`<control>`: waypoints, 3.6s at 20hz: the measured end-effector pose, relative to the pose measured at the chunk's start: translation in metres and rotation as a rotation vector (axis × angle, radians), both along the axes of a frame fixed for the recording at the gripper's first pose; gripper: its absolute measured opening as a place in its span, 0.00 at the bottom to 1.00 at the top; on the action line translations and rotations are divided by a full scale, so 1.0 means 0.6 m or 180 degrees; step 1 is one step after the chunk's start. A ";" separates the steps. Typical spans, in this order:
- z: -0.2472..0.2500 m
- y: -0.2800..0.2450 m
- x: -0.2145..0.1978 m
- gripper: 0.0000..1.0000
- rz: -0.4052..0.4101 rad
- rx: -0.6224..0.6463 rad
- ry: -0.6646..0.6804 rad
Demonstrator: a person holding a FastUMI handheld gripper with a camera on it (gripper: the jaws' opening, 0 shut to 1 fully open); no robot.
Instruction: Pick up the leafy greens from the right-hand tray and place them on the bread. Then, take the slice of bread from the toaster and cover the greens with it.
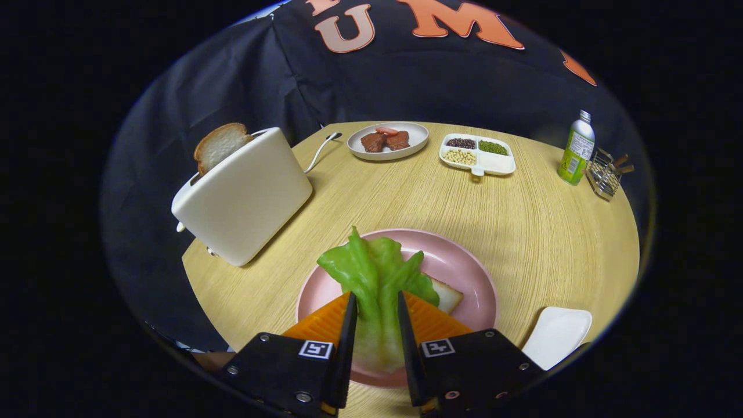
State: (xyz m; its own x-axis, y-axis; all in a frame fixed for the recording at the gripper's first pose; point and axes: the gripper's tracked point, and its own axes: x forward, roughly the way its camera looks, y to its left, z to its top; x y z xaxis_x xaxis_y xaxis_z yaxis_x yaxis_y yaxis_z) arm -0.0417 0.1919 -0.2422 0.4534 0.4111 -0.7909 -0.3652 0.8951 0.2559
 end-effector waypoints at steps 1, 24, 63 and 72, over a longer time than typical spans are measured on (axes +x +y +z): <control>0.005 0.000 0.005 0.45 -0.0012 0.0001 -0.0006; 0.250 0.255 0.159 0.84 0.0095 0.0615 0.0112; 0.275 0.353 0.150 0.13 0.0383 0.0488 0.0582; 0.312 0.246 0.107 0.13 0.0232 0.0804 0.0421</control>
State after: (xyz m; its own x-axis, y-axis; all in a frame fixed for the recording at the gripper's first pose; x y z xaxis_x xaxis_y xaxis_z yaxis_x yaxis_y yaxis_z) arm 0.0225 0.3395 -0.0549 0.3151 0.6302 -0.7096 -0.3748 0.7695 0.5170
